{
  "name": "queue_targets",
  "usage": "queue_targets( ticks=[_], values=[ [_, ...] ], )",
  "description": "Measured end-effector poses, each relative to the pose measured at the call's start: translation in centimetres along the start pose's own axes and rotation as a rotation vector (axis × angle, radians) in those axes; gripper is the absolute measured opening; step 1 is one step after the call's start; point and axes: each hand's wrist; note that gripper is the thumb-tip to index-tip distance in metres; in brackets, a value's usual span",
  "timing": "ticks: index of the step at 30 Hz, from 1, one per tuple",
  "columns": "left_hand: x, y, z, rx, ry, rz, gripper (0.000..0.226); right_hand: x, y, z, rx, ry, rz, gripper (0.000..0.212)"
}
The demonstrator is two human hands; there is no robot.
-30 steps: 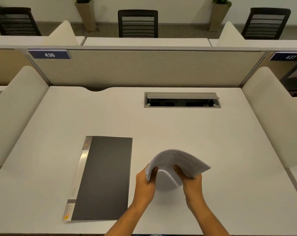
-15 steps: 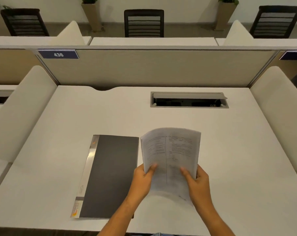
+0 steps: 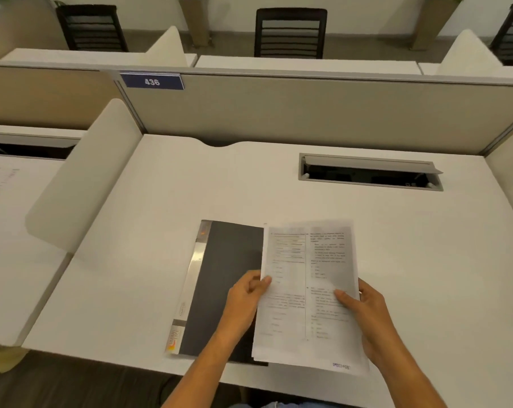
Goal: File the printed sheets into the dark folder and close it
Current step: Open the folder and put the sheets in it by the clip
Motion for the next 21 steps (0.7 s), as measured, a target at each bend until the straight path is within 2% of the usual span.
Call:
queue_targets(
  ticks=[3,4,6,10,12,14,18,21],
  values=[
    [4.2,0.7,-3.1,-0.059,-0.273,0.136,0.017,0.1,0.1,0.0,0.012,-0.017,0.026,0.031],
    [5.8,1.2,-4.2,-0.092,-0.425,0.173,0.019,0.1,0.2,0.0,0.015,-0.02,0.037,0.031],
    [8.8,2.3,-6.3,-0.185,-0.735,0.172,0.035,0.1,0.3,0.0,0.019,-0.03,0.062,0.032],
    [12.7,3.8,-9.4,-0.243,-1.287,-0.027,0.084,0.3,0.8,0.2,0.013,-0.066,0.132,0.033],
    [13.6,4.2,-10.6,-0.236,-1.391,-0.085,0.1,0.3,1.3,0.2,0.014,-0.094,0.165,0.033],
    [14.1,4.5,-11.3,-0.266,-1.419,-0.103,0.104,0.3,1.7,0.2,0.013,-0.114,0.199,0.035],
    [14.6,4.5,-11.3,-0.324,-1.47,-0.155,0.103,0.2,2.8,0.4,0.009,-0.132,0.236,0.038],
    [15.0,4.7,-11.4,-0.411,-1.509,-0.197,0.086,0.1,3.5,0.3,0.01,-0.142,0.23,0.039]
  ],
)
Point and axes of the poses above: each hand's wrist, its own y-axis away from the middle knuckle, its own x-axis out of the back of the hand, z = x × y, and after that the axes turned 4 degrees about -z, right-handed
